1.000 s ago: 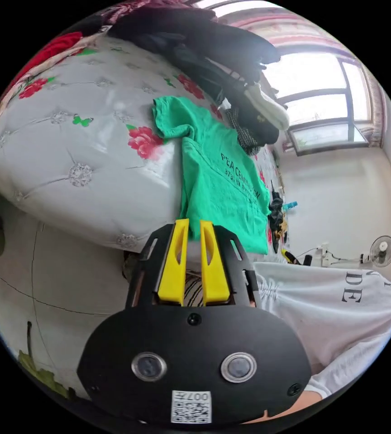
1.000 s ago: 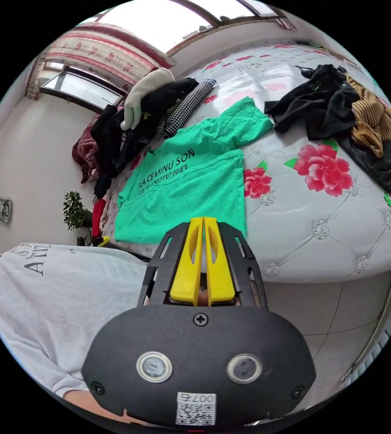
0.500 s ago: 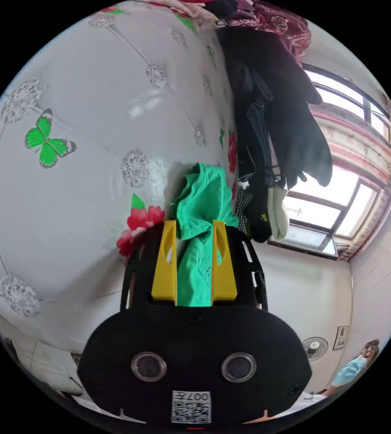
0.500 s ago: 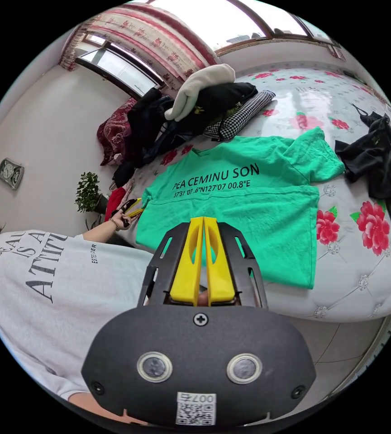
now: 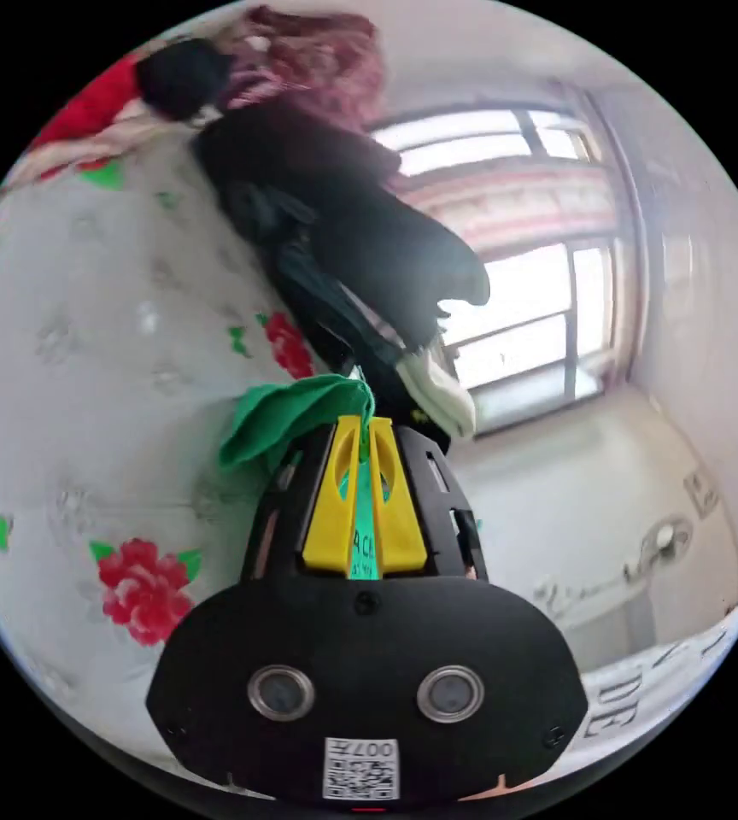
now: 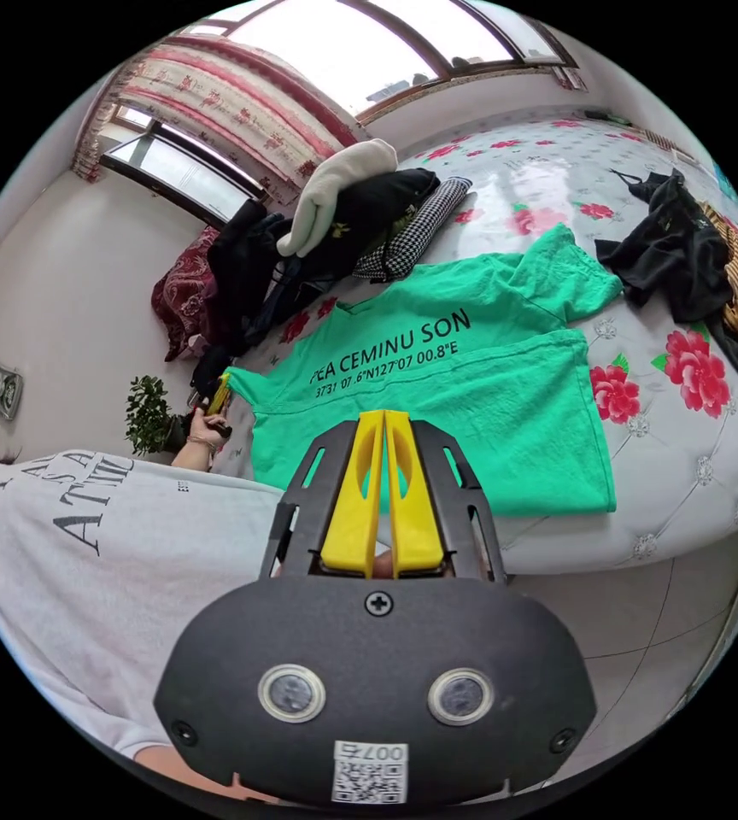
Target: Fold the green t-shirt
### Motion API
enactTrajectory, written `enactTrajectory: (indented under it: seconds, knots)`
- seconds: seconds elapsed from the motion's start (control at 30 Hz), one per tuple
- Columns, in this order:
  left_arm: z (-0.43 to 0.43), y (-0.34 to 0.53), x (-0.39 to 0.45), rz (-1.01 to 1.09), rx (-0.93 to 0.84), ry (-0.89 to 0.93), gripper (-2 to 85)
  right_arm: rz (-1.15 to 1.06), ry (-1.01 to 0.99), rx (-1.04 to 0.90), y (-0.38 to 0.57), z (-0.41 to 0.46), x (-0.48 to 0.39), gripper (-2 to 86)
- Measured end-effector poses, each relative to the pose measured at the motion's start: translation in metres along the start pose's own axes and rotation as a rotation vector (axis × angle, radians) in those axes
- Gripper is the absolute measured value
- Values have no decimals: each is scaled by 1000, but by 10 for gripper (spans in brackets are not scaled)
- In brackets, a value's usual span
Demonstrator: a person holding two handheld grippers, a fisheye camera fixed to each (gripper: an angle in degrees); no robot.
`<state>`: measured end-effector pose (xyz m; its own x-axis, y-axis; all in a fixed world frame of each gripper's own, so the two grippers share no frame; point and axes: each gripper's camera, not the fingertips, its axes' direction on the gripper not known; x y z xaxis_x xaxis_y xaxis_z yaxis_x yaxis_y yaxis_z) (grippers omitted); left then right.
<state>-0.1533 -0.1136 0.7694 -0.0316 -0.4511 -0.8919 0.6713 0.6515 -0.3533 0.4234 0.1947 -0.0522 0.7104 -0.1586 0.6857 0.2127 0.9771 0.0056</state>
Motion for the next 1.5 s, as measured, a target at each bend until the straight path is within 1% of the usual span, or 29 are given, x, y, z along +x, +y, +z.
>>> enactTrajectory:
  seconds: [0.03,0.07,0.1,0.13,0.17,0.2,0.23,0.27,0.3,0.33,0.4,0.43,0.5,0.57,0.67,0.73,0.77,0.83,0.93,1.0,1.07,1.17,1.23,1.27,1.33,1.37,1.47,1.5]
  knots:
    - [42,5,44,237,-199,-5,-8,3,-7,-3,-6,2,-1,-3]
    - [66,14,65,361,-312,-21,-8,5,-9,-6,-10,4,-1,-3]
    - [115,46,96,575,-544,-76,-7,10,-17,-14,-18,10,-2,-3]
    - [161,87,108,735,-758,-166,-6,13,-29,-20,-27,16,-4,-3]
    - [179,108,108,800,-835,-227,-4,15,-32,-21,-32,20,-5,-2]
    - [204,144,99,887,-912,-337,-1,13,-34,-20,-42,27,-10,-1]
    - [219,169,86,894,-948,-391,5,4,-37,-25,-51,35,-17,0]
    - [222,177,79,866,-960,-392,9,-4,-37,-28,-56,39,-21,0]
    - [220,182,70,791,-926,-362,29,-25,-32,-34,-65,46,-28,3]
    - [213,185,65,734,-900,-310,47,-47,-26,-45,-72,52,-35,8]
    - [201,188,64,689,-870,-228,64,-81,-18,-74,-81,63,-42,16]
    - [190,192,68,690,-840,-173,66,-94,2,-93,-87,69,-42,22]
    - [173,198,78,716,-798,-125,62,-88,39,-92,-95,72,-34,33]
    - [160,205,81,728,-774,-135,59,-38,68,-62,-107,67,-16,42]
    - [149,214,72,693,-770,-188,55,89,141,83,-125,37,30,52]
    - [143,218,56,625,-754,-263,49,256,182,204,-137,7,86,57]
    - [142,219,52,604,-755,-282,47,302,186,232,-138,-1,101,58]
    - [143,223,37,509,-760,-343,42,478,172,333,-140,-22,164,63]
    - [150,229,29,412,-750,-376,35,644,129,372,-138,-24,228,68]
    - [162,233,33,392,-765,-400,34,678,111,390,-141,-19,250,68]
    - [179,237,42,403,-772,-407,33,662,109,396,-150,-14,261,63]
    - [216,243,58,430,-788,-394,35,624,138,327,-168,-1,273,37]
    - [246,249,66,444,-811,-395,31,630,146,320,-167,-14,275,12]
    - [253,251,68,447,-815,-400,30,618,129,357,-162,-23,274,9]
    - [273,259,72,455,-823,-405,21,544,20,505,-127,-61,267,2]
    - [277,261,72,452,-827,-404,19,549,5,518,-116,-67,268,1]
    - [292,275,63,420,-846,-418,8,742,-47,541,-53,-72,292,-2]
    - [296,279,60,403,-850,-418,6,858,-137,551,-29,-63,309,-2]
